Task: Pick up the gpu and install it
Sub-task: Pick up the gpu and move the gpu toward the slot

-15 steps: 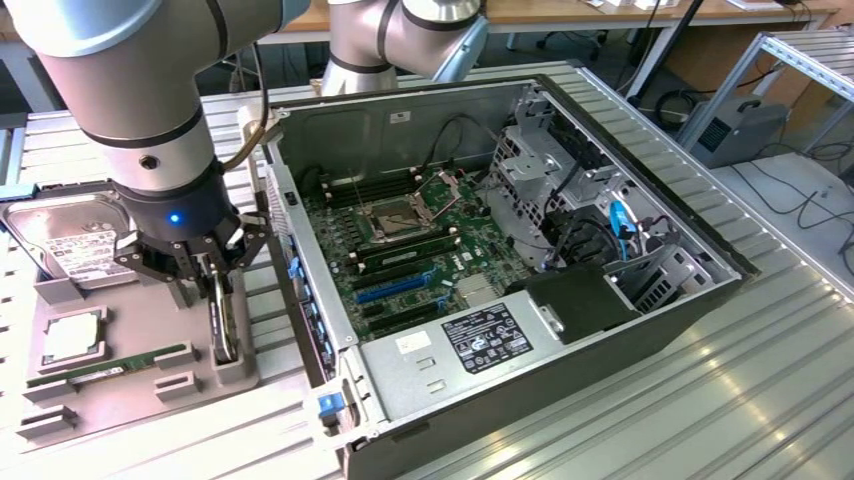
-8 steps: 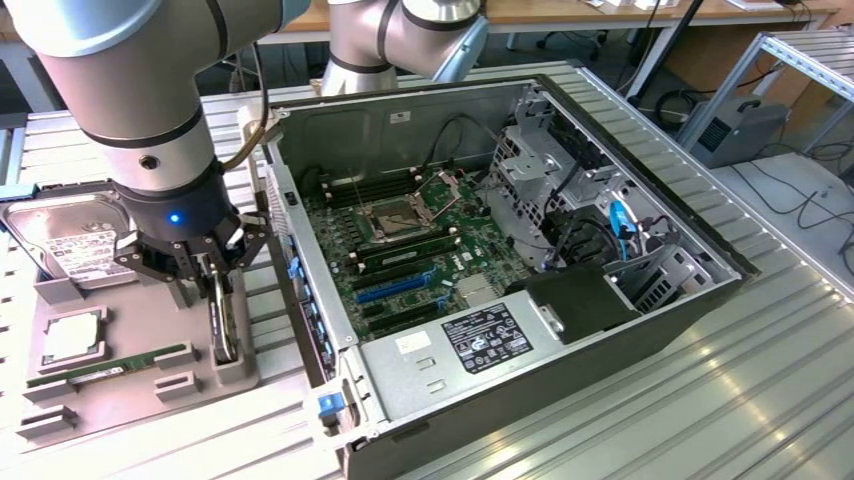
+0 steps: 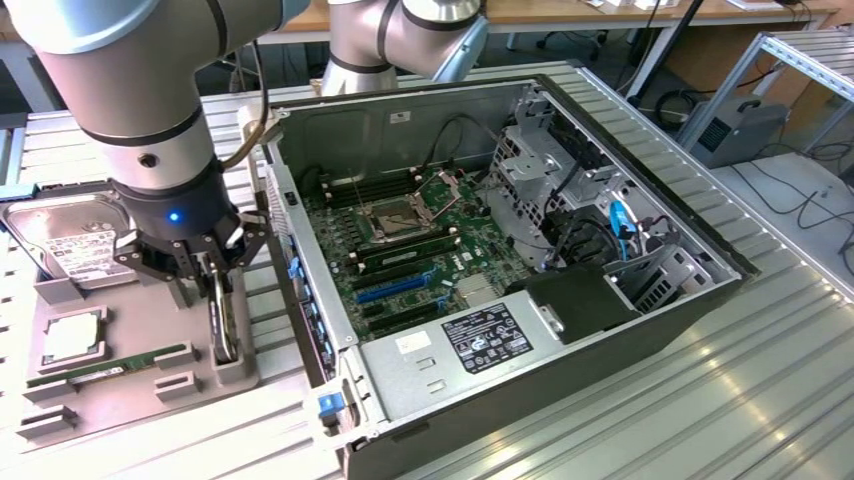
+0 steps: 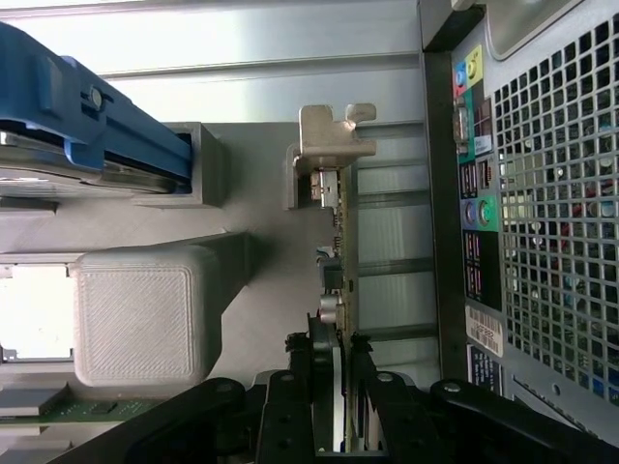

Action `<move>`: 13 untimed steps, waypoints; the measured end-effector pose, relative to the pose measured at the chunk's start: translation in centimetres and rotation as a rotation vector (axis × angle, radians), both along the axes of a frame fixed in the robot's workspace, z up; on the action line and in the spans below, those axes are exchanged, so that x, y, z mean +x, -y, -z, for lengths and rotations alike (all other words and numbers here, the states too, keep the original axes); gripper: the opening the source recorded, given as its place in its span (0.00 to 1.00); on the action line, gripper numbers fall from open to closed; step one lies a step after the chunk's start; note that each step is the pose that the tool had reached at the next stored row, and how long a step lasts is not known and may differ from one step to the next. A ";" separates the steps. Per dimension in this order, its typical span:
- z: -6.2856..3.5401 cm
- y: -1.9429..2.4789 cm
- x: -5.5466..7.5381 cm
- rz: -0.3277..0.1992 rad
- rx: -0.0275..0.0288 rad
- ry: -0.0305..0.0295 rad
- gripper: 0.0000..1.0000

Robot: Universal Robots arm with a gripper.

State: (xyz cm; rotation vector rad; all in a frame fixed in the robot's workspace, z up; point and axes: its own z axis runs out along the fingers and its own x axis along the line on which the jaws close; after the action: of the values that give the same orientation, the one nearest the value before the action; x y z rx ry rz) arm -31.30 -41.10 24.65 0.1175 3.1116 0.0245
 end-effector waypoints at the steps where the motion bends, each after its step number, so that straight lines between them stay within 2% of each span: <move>1: -0.07 0.00 0.0 0.000 0.0000 0.0000 0.27; 13: -1.07 -0.01 0.0 0.000 -0.0001 -0.0001 0.27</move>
State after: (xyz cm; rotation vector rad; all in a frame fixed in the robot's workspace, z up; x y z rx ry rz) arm -31.30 -41.09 25.72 0.1174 3.1117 0.0244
